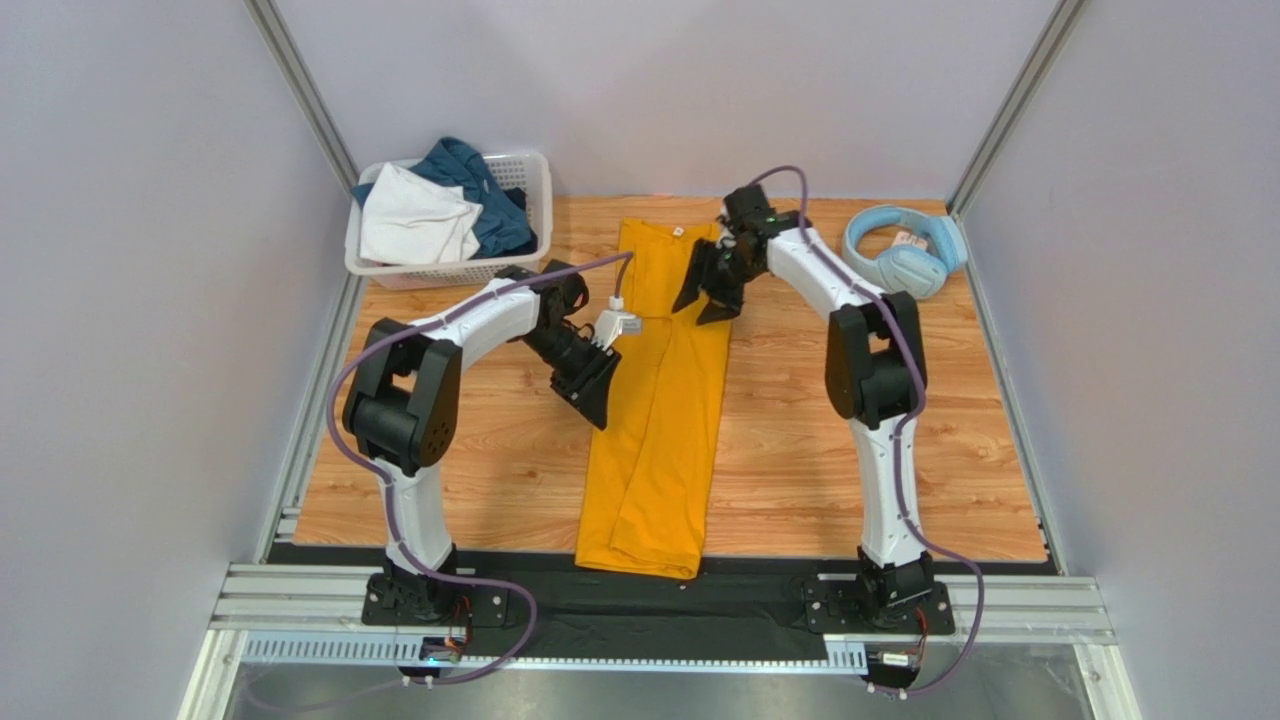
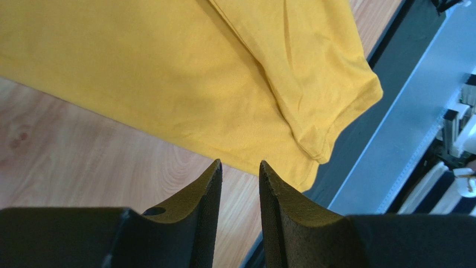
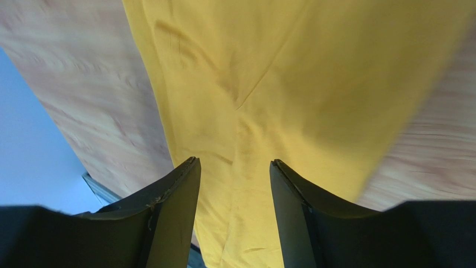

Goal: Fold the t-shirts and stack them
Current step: Fold the tshirt

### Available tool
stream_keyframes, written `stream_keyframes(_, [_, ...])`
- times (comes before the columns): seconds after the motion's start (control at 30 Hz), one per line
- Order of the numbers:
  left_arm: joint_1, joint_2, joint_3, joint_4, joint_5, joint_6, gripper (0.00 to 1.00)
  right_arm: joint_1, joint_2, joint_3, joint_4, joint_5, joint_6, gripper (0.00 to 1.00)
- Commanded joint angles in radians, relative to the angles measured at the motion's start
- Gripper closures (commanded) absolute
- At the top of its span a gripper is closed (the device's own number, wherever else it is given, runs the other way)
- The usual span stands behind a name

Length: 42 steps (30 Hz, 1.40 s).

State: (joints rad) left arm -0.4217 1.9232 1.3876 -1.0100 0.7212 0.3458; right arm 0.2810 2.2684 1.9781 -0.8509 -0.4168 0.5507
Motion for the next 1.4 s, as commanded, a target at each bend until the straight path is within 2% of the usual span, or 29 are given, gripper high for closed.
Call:
stream_keyframes(0.0, [0.015, -0.088, 0.027, 0.083, -0.012, 0.001, 0.62, 0.055, -0.007, -0.074, -0.043, -0.068, -0.035, 0.46])
stream_keyframes(0.17, [0.046, -0.089, 0.105, 0.099, -0.02, -0.028, 0.62, 0.093, -0.116, -0.264, 0.035, -0.077, -0.029, 0.46])
stream_keyframes(0.37, [0.041, -0.049, 0.172, 0.11, 0.049, -0.082, 0.62, 0.104, -0.09, -0.334, 0.047, -0.071, -0.031, 0.46])
stream_keyframes(0.63, [-0.023, 0.011, 0.111, 0.136, 0.038, -0.096, 0.62, 0.103, 0.025, -0.245, 0.02, -0.088, -0.043, 0.46])
stream_keyframes(1.0, [-0.023, 0.204, 0.275, 0.165, 0.001, -0.125, 0.62, 0.069, 0.183, -0.029, -0.066, -0.099, -0.063, 0.47])
stream_keyframes(1.2, [-0.012, 0.321, 0.379, 0.159, -0.014, -0.128, 0.62, 0.057, 0.177, -0.031, -0.1, -0.059, -0.08, 0.48])
stream_keyframes(1.37, [-0.011, 0.362, 0.435, 0.119, -0.006, -0.099, 0.62, 0.015, 0.126, -0.128, -0.105, 0.001, -0.072, 0.48])
